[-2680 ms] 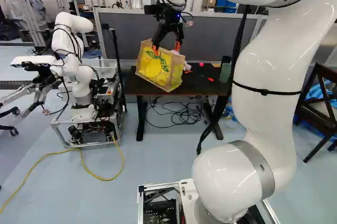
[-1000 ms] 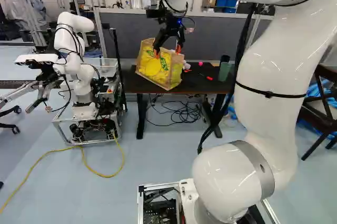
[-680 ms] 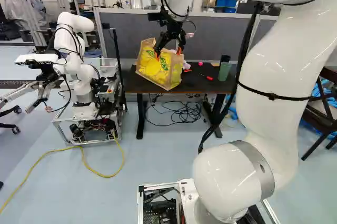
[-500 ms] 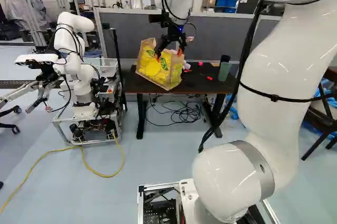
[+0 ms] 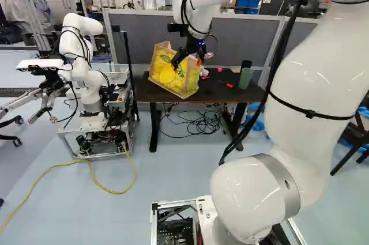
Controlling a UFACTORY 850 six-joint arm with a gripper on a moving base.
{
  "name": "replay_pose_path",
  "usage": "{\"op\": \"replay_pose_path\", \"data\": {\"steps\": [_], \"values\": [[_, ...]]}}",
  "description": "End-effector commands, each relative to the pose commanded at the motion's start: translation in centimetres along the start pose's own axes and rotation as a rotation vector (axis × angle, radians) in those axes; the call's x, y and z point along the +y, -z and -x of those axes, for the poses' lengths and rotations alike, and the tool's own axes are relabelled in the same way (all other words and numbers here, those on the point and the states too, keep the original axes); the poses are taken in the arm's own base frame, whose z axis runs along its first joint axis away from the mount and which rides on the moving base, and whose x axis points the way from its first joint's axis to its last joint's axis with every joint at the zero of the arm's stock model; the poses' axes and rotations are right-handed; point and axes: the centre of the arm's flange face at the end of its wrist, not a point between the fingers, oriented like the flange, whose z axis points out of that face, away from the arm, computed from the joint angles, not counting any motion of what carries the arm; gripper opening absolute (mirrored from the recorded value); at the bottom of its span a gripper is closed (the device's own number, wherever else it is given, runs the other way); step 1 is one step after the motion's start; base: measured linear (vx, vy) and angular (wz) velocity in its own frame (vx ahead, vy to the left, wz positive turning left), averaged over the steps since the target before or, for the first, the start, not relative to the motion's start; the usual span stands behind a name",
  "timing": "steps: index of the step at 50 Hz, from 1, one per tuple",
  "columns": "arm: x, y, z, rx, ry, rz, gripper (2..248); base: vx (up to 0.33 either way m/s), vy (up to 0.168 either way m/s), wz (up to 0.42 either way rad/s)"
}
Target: Pick up the bag on the ground and place it on the table
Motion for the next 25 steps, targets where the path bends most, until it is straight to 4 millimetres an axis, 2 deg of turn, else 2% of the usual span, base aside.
{"op": "replay_pose_path", "data": {"steps": [25], "values": [[-0.2, -3.1, 5.9, 0.167, -0.084, 0.07, 247, 0.0, 0.0, 0.0]]}}
